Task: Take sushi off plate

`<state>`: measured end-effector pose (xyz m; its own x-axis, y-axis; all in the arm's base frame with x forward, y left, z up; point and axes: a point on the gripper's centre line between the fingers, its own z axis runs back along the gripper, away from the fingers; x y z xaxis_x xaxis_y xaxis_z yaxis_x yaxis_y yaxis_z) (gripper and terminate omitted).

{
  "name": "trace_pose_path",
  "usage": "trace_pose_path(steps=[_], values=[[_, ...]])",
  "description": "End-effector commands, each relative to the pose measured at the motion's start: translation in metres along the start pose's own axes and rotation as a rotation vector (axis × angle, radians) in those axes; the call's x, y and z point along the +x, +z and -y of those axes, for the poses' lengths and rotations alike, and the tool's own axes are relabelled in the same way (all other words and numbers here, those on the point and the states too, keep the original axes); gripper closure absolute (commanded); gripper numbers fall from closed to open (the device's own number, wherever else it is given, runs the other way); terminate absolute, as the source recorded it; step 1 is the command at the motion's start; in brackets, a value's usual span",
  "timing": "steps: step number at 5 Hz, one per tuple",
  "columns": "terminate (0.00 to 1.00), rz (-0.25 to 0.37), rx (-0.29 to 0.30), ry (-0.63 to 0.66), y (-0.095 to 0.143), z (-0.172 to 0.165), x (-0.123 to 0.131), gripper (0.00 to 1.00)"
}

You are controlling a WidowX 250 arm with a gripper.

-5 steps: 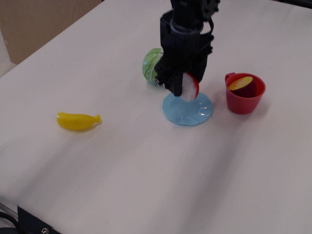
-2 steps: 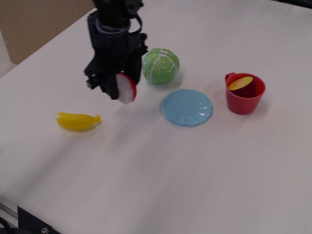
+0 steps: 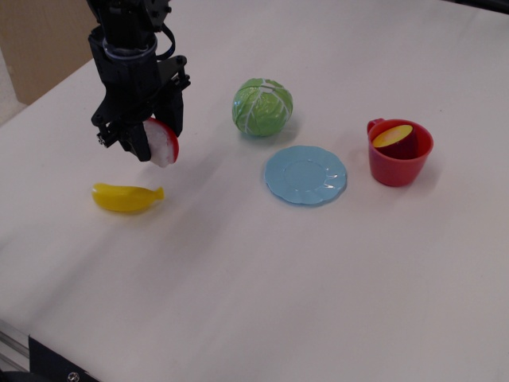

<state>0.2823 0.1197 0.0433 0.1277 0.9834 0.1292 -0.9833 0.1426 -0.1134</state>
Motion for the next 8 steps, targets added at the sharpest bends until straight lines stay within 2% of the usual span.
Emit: trace_pose_path(steps=[1,2,3,4,5,6,7,8], values=[[0.0,-0.028,-0.026,0.009,-0.015,0.003,0.024,1.0],[0.0,-0.067,-0.059,0.025,-0.016,0.001,0.024,0.0],[0.0,-0.063,-0.061,0.027,-0.01,0.001,0.022,0.0],[0.0,-0.056,-0.061,0.031,0.007,0.002,0.02,0.0],[0.0,-0.003,-0.087,0.041,0.038,0.005,0.016,0.0],[0.0,0.052,-0.132,-0.014,0.065,0.003,0.012,0.0],[0.0,0.052,-0.132,-0.014,0.065,0.003,0.012,0.0],[1.0,0.052,-0.132,-0.014,0.065,0.003,0.012,0.0]])
